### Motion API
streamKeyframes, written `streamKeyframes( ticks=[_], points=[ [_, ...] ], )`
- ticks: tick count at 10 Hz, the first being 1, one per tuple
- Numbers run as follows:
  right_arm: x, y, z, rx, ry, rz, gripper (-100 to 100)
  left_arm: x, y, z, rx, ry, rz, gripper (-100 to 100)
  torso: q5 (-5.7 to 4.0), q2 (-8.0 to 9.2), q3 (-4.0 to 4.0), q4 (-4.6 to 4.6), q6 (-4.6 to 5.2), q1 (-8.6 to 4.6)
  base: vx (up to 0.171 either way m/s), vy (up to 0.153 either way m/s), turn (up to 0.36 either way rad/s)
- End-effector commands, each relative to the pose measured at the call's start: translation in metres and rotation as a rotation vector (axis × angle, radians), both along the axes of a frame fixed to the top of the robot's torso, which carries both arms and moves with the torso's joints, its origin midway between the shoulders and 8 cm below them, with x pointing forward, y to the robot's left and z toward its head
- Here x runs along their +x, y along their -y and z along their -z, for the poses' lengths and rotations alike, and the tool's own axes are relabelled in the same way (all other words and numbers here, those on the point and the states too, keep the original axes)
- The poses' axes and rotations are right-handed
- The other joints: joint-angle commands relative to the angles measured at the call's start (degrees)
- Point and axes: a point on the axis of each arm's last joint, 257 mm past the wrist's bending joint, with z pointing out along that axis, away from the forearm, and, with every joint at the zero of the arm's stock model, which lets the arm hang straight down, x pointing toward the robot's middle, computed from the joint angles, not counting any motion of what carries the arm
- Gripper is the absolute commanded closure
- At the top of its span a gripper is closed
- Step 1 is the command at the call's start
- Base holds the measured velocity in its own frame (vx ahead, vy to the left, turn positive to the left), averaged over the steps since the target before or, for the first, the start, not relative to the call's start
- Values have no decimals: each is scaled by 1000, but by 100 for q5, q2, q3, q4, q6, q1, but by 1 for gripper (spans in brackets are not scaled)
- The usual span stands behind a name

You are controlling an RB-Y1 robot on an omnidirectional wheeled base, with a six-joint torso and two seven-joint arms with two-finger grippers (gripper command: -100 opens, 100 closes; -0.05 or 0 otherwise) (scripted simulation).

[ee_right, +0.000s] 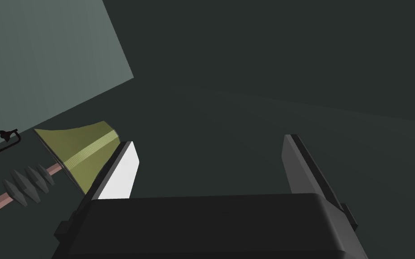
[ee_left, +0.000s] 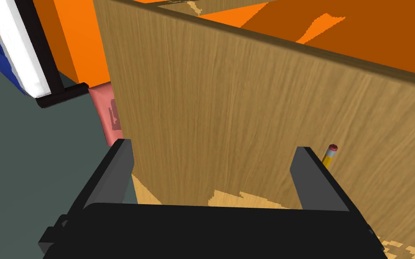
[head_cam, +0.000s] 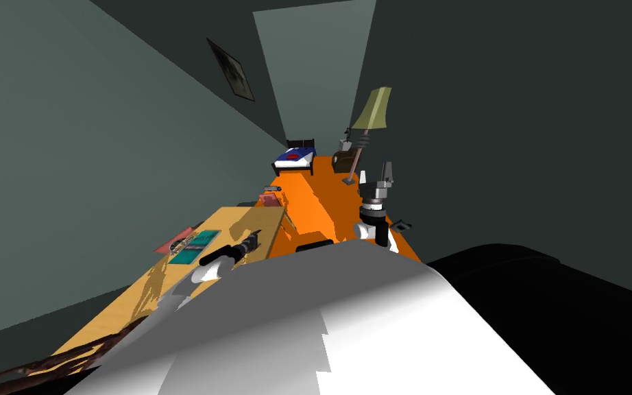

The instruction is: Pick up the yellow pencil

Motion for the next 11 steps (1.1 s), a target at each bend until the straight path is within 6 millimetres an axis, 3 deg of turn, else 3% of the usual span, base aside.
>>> streamKeyframes(
  ticks=[1, 2, 3, 4, 6, 7, 9, 10, 11],
  points=[
    [0, 0, 0, 0, 0, 0, 0, -20, -11, 19, -11, -87, -28, -100, 0, 0, 0, 0, 0, 0, 24, 36, -167],
    [0, 0, 0, 0, 0, 0, 0, -20, -11, 19, -11, -91, -28, -100, -1, 0, 0, 0, 2, 1, 18, 36, -89],
    [0, 0, 0, 0, 0, 0, 0, -38, -20, 34, -21, -160, -54, -100, -1, 1, 1, 0, -1, -1, 31, 43, -183],
    [0, 0, 0, 0, 0, 0, 0, -38, -20, 34, -21, -160, -54, -100, -1, -2, -1, 0, 2, 1, 29, 40, -79],
    [0, 0, 0, 0, 0, 0, 0, -74, -35, 58, -44, -285, -104, -100, 0, -4, -3, -1, 2, 2, 40, 50, -220],
    [0, 0, 0, 0, 0, 0, 0, -76, -36, 59, -44, -291, -107, -100, 1, -9, -5, -2, 4, 7, 34, 62, -78],
    [0, 0, 0, 0, 0, 0, 0, -110, -45, 77, -68, -405, -153, -100, 1, -5, -3, -1, 1, 7, 33, 63, -189],
    [0, 0, 0, 0, 0, 0, 0, -112, -48, 78, -69, -409, -161, -100, 2, -7, -4, -2, 2, 10, 30, 62, -70],
    [0, 0, 0, 0, 0, 0, 0, -130, -52, 86, -81, -462, -187, -100, 1, -5, -3, -1, -4, 8, 31, 55, -108]
  ],
)
